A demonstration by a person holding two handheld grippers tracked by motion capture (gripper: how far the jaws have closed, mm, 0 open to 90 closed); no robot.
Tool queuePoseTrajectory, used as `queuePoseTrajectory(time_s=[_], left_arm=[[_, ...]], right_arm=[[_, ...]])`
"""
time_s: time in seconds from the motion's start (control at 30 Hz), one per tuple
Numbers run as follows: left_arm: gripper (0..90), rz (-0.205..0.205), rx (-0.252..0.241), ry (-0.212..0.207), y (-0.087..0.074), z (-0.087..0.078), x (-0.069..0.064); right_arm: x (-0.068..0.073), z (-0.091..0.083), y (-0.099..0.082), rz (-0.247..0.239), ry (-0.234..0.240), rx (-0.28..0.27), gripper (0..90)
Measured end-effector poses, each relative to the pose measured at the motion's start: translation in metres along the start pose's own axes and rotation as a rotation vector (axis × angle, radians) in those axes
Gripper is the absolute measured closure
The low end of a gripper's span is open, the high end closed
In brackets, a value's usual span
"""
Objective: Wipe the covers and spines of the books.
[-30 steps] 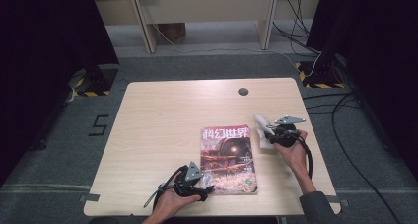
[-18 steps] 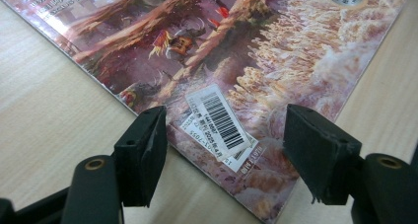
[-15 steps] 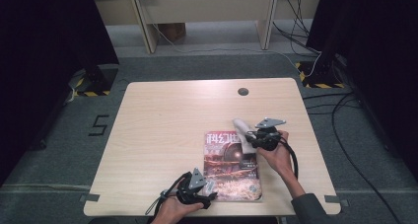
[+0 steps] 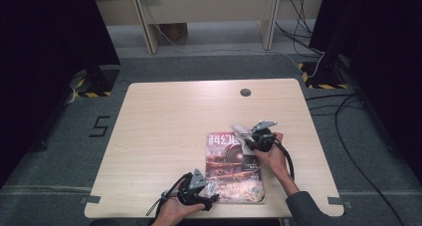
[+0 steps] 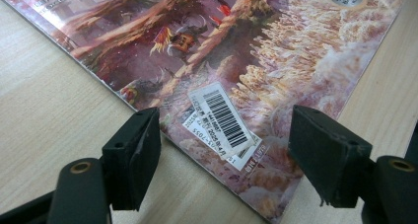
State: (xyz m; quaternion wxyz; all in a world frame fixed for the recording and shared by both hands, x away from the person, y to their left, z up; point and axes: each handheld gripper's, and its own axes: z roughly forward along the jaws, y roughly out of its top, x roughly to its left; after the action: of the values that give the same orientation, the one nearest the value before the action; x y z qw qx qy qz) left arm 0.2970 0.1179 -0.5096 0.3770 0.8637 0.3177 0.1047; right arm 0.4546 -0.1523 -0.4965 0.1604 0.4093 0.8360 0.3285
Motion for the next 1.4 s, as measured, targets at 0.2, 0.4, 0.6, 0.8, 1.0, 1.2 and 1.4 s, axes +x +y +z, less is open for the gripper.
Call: queuePoseTrajectory(time_s=[0.2,0.4,0.6,0.8,1.0,1.2,1.4], left_arm=[[28.2,0.008,-0.002,0.002,0.000,0.000,0.000],[28.2,0.018,-0.002,0.003,0.000,0.000,-0.001],[28.2,0.023,-0.002,0.002,0.001,0.000,0.000],[28.3,0.031,-0.006,0.008,0.000,0.000,-0.001],[28.3,0.035,-0.004,0.007,0.000,0.000,-0.001],[28.3,0.040,-0.003,0.006,0.001,0.000,-0.001],[28.3,0.043,-0.004,0.008,0.001,0.000,-0.002]], right_arm=[[-0.018,-0.001,-0.002,0.045,-0.061,-0.011,76.0],[-0.019,0.000,-0.001,0.029,-0.080,-0.011,76.9],[-0.007,0.002,0.001,0.015,-0.044,-0.009,77.1],[0.007,0.006,0.005,-0.031,-0.006,0.000,77.1],[-0.002,0.004,0.004,-0.009,-0.031,-0.003,77.1],[-0.019,-0.001,-0.001,0.034,-0.073,-0.011,77.1],[-0.017,-0.001,-0.001,0.030,-0.077,-0.010,77.7]])
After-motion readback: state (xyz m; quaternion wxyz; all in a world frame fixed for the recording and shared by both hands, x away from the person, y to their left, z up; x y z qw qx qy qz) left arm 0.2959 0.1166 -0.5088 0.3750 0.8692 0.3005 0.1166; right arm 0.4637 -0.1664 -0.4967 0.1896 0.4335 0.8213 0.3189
